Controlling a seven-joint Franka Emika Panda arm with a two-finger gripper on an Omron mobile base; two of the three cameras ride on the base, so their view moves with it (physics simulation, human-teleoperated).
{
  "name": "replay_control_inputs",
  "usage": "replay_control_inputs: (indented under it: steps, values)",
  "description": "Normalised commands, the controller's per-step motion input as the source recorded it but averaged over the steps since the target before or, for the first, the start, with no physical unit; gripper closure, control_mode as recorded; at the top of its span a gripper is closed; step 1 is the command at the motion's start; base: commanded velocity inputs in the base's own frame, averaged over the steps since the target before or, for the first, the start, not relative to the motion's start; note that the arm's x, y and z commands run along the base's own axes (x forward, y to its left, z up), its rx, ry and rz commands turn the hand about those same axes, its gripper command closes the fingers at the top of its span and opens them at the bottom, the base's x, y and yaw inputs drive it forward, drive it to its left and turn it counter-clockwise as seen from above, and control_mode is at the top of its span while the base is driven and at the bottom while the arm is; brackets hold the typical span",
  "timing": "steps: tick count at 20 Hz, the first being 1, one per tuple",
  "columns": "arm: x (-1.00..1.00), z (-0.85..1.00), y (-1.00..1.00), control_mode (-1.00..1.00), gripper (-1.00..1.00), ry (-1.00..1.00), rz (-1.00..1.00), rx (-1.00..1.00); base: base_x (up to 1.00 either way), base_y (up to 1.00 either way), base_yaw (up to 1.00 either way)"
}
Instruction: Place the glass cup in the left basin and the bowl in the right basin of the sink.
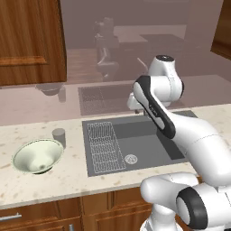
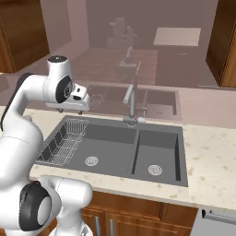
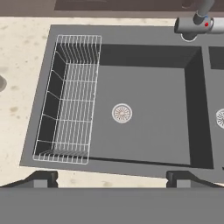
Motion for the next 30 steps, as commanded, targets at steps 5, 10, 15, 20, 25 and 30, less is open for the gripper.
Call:
replay_control_inputs:
  steps: [5,10,15,20,25,30]
  values:
    - [0.00,-0.22,0.29,-1.00,-1.00,0.00,0.00,0.00,0.00,0.00,0.00]
    - [0.01,-0.25,0.27,-1.00,-1.00,0.00,0.00,0.04,0.00,0.00,0.00]
    - [0.05,-0.20,0.29,-1.00,-1.00,0.00,0.00,0.05,0.00,0.00,0.00]
    - [0.08,-0.16,0.32,-1.00,-1.00,0.00,0.00,0.06,0.00,0.00,0.00]
    - [0.11,-0.09,0.34,-1.00,-1.00,0.00,0.00,0.03,0.00,0.00,0.00]
    - [0.09,-0.14,0.38,-1.00,-1.00,0.00,0.00,0.04,0.00,0.00,0.00]
